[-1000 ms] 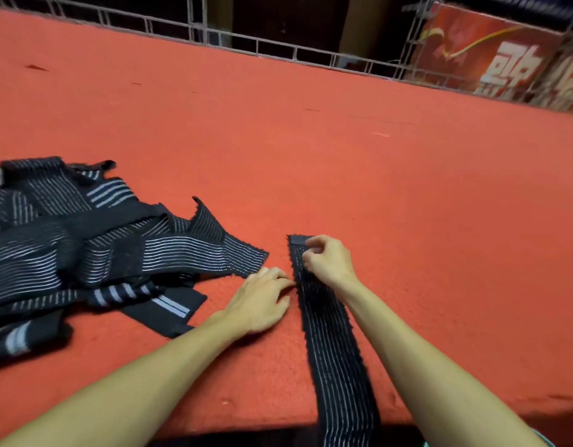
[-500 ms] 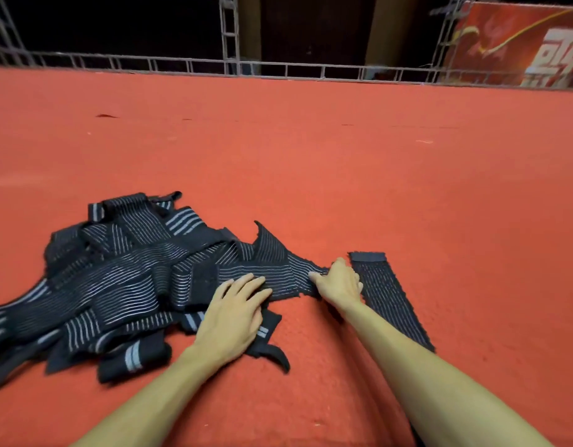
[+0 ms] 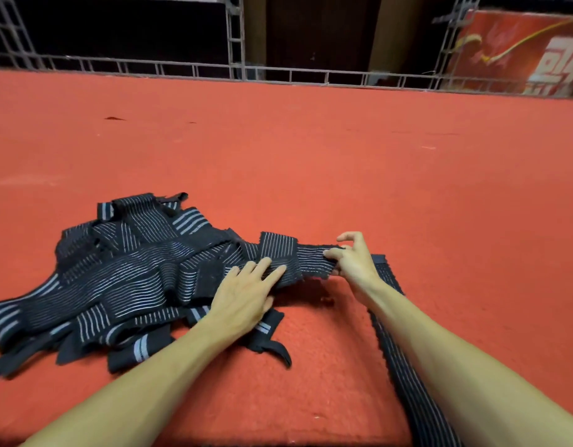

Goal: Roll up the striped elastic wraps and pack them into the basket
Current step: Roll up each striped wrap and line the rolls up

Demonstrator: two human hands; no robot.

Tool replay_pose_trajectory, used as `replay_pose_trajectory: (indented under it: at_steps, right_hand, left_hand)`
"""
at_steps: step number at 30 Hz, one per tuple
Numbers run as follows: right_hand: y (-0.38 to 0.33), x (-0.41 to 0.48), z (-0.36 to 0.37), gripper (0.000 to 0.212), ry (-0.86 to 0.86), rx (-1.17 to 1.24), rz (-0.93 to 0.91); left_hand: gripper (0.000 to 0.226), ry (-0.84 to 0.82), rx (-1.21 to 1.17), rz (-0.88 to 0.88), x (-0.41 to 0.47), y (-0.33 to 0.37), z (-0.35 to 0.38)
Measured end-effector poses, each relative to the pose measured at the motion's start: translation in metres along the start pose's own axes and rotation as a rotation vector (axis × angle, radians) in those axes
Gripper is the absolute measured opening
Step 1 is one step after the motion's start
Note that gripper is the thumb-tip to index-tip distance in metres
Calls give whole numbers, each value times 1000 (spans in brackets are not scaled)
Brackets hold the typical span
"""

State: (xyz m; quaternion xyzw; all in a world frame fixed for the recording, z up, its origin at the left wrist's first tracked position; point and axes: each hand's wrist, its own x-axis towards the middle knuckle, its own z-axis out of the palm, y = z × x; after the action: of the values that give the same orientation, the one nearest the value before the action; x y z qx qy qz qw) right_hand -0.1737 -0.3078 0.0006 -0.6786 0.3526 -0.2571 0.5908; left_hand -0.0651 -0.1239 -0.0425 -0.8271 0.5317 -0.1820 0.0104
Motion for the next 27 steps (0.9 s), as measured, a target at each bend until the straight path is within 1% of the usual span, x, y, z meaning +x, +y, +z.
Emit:
replay_pose_trajectory:
  at_steps: [2,4,6,9,12,13,14,16,19,21,23,25,27]
  right_hand:
    - [-20,-6,-7,30,-37,125,-58]
    - [-40,-14,-16,26,-29,200,-119]
    - [-54,-18,-28,23,33,280,-143]
    - [-66,-22,-47,19,150,391,-138]
    - [-69,-26,-54,18,225,406,-141]
    - [-69,-28,-54,18,251,424,-130]
    - [-70,-30,-54,18,277,441,-118]
    - [-73,-34,-53,20,321,465,-114]
    - [-82,-43,-50,24,300,426,-156]
    - [-91,-51,-46,32,249,414,-193]
    - [-98,-60,-43,40,178,433,-211]
    - [-104,-65,-41,45,113,407,-248]
    - [-107,-70,-41,41,74,285,-339]
  left_hand:
    - [73,-22,8,0,6,2,-12]
    - [73,0,-10,-4,6,0,-22]
    - [68,60,-4,2,2,-6,-29]
    - [57,103,74,18,-5,-21,-38]
    - [41,67,137,5,-13,-37,-51]
    - [32,19,159,-10,-18,-42,-56]
    - [25,-64,170,-50,-22,-46,-57]
    - [37,-258,171,-152,-33,-55,-52]
    - [63,-543,11,-273,-39,-51,-54]
    - [66,-621,-72,-314,-35,-44,-59]
    - [61,-569,-42,-301,-31,-35,-68]
    - [53,-426,-14,-261,-28,-25,-76]
    - [52,-258,-142,-218,-21,-13,-82]
